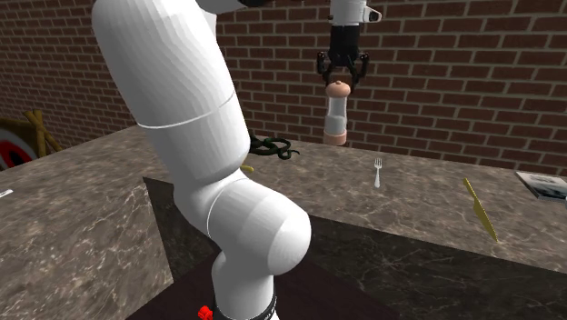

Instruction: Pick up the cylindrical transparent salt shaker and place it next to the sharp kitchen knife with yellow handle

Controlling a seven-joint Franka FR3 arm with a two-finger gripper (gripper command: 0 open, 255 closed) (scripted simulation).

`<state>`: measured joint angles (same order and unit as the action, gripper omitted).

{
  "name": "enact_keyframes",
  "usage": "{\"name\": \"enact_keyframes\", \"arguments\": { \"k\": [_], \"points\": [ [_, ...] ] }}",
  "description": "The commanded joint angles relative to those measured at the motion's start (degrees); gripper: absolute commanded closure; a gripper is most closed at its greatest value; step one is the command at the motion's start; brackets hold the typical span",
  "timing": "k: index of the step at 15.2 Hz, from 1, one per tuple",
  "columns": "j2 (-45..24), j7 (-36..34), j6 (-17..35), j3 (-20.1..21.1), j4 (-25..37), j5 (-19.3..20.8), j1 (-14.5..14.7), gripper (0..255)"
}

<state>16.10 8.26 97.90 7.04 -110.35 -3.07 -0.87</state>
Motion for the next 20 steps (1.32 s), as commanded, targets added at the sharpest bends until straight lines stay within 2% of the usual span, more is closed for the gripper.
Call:
{"name": "enact_keyframes", "arguments": {
  "k": [1,11,20],
  "points": [
    [-2.1,2.3,1.1,-1.4,0.9,0.5,-0.9,255],
    [-13.9,13.1,5.3,-7.7,8.1,1.2,-5.6,255],
    [-28.3,22.0,6.0,-11.6,21.5,-0.3,-10.3,255]
  ]
}}
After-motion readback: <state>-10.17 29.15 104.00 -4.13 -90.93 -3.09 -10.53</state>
